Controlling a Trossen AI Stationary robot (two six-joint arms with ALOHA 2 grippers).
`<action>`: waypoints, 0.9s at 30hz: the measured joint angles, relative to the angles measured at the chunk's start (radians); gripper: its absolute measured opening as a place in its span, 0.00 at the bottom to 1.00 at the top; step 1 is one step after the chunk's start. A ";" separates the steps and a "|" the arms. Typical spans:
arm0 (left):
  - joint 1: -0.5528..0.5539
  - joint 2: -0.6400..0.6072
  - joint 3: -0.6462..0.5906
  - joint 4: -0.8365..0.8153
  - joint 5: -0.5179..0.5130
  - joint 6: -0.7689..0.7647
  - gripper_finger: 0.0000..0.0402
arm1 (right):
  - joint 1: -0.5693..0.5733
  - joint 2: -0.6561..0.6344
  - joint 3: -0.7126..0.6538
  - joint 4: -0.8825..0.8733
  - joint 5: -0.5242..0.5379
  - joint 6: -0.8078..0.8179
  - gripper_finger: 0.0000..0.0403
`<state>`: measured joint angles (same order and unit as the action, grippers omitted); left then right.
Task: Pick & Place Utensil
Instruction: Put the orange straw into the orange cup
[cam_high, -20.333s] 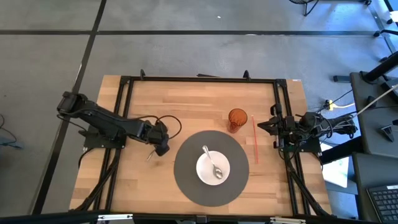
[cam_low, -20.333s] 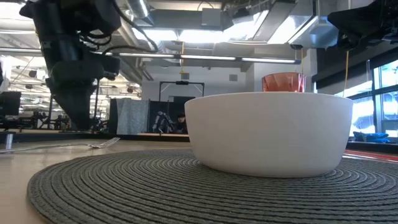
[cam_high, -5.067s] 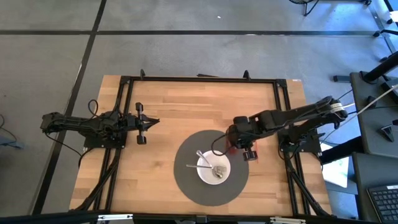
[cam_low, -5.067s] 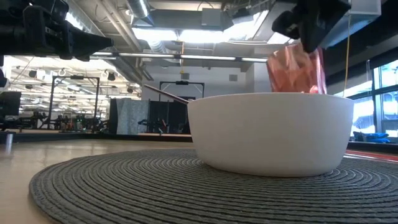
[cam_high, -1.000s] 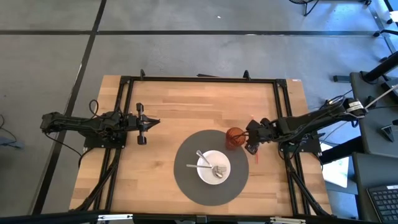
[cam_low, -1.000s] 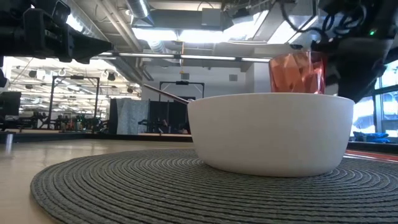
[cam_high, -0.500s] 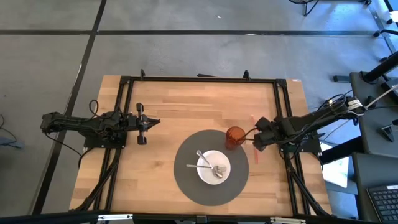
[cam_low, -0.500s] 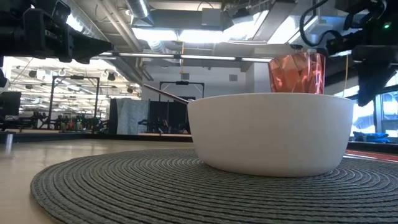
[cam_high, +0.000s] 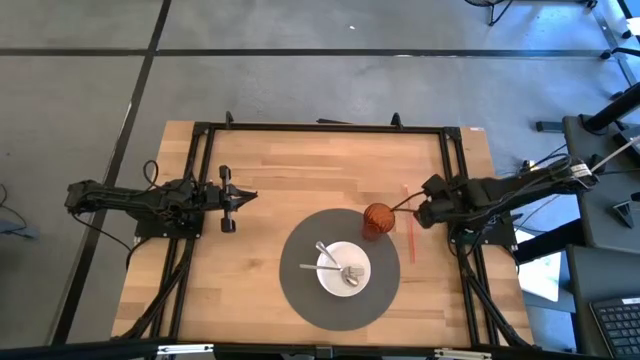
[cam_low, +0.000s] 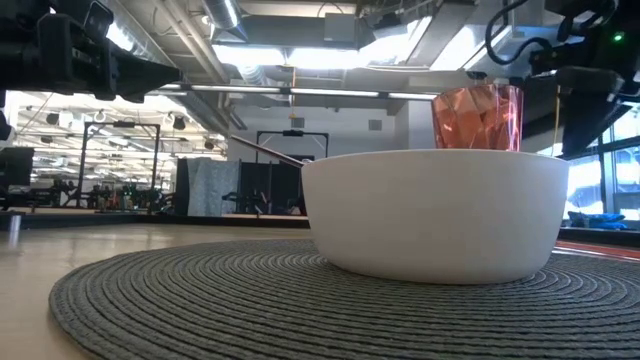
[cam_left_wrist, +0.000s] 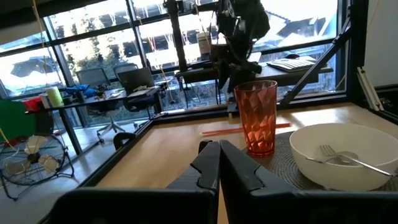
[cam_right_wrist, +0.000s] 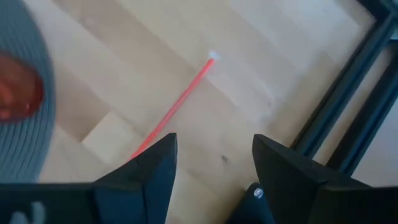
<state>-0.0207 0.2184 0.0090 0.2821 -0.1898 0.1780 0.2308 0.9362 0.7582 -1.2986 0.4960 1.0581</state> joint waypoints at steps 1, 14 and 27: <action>0.000 0.000 0.000 0.000 0.000 0.000 0.01 | -0.018 -0.015 0.000 0.001 0.006 -0.008 0.52; 0.000 0.000 0.000 -0.001 0.000 0.000 0.01 | -0.341 0.023 -0.059 0.204 -0.077 -0.262 0.52; 0.000 0.000 0.000 -0.002 0.000 0.000 0.00 | -0.535 0.127 -0.246 0.579 -0.241 -0.443 0.52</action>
<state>-0.0205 0.2188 0.0090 0.2798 -0.1898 0.1780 -0.3038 1.0634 0.5117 -0.7192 0.2551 0.6152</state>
